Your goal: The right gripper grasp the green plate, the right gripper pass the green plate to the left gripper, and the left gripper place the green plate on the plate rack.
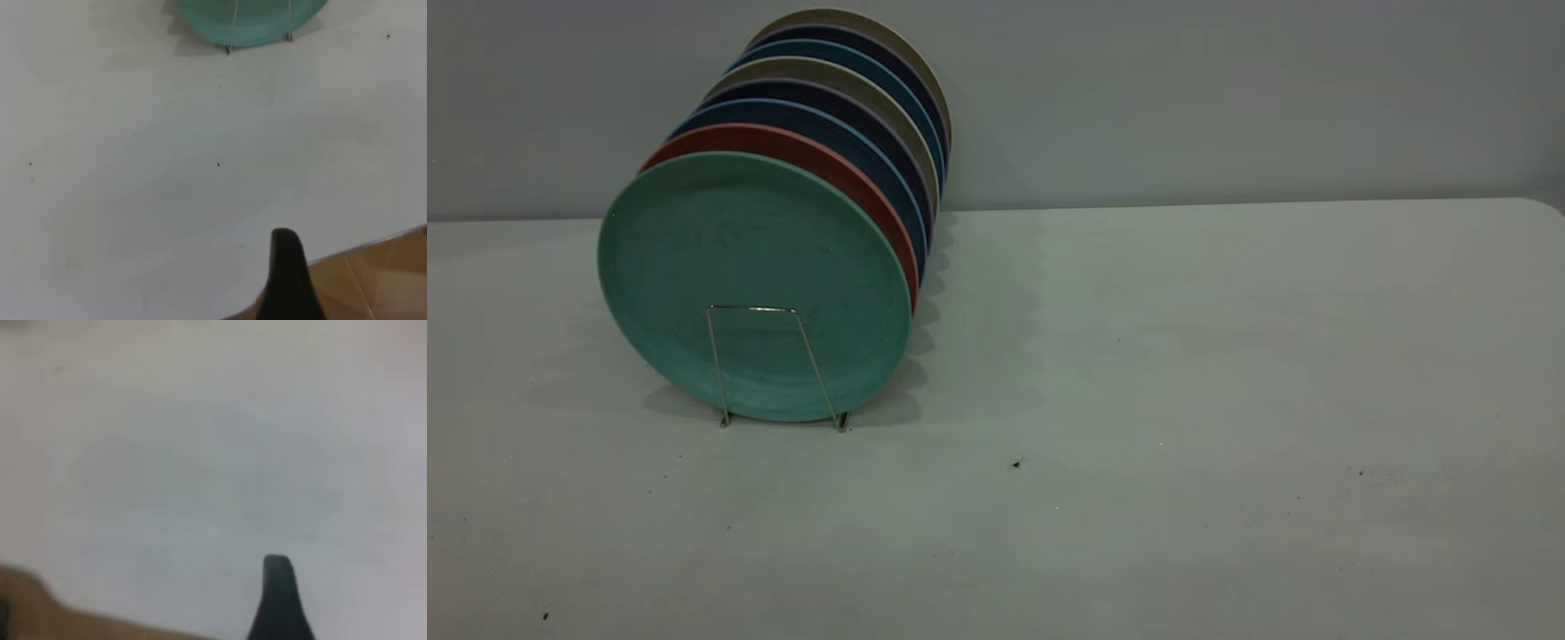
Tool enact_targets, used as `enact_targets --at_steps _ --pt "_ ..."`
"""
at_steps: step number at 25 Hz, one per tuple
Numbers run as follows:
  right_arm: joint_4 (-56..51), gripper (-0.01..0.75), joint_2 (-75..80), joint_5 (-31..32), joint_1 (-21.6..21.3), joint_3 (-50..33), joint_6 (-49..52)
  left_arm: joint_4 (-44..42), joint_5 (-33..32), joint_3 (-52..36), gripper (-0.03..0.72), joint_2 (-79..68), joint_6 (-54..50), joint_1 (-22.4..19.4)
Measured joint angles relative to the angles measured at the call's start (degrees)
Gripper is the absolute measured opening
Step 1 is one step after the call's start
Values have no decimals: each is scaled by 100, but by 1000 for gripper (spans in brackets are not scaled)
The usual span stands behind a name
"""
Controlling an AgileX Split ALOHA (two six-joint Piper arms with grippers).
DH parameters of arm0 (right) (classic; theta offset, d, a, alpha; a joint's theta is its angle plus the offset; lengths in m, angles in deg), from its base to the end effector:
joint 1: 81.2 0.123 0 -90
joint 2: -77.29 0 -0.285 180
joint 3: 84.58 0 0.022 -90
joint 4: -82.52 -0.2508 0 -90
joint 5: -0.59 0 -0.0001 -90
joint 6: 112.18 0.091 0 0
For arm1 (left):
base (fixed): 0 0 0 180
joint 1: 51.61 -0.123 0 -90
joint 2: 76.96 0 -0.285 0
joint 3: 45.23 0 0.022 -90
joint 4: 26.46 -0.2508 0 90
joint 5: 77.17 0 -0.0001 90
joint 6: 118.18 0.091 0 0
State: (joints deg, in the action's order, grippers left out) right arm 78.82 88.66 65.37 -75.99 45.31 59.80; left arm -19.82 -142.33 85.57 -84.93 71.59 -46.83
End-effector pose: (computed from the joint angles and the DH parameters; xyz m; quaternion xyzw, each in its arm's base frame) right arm 0.0032 0.0056 0.2645 -0.1036 0.8855 0.0212 0.4524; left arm -0.0077 -0.0089 0.2687 0.1147 0.8670 -0.0368 0.4835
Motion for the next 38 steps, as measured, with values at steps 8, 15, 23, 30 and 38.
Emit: enact_targets --at_steps 8,15,23,30,38 --pt "-4 573 -455 21 -377 0 0 0 -6 0 563 144 0 -294" --pt "-4 573 -455 21 -377 0 0 0 -6 0 563 144 0 -294" --pt "-4 573 -455 21 -377 0 0 0 -6 0 563 144 5 -294" --pt "-4 573 -455 21 -377 0 0 0 -6 0 563 144 5 -294" --pt "-4 573 -455 21 -377 0 0 0 -6 0 563 144 5 -294"
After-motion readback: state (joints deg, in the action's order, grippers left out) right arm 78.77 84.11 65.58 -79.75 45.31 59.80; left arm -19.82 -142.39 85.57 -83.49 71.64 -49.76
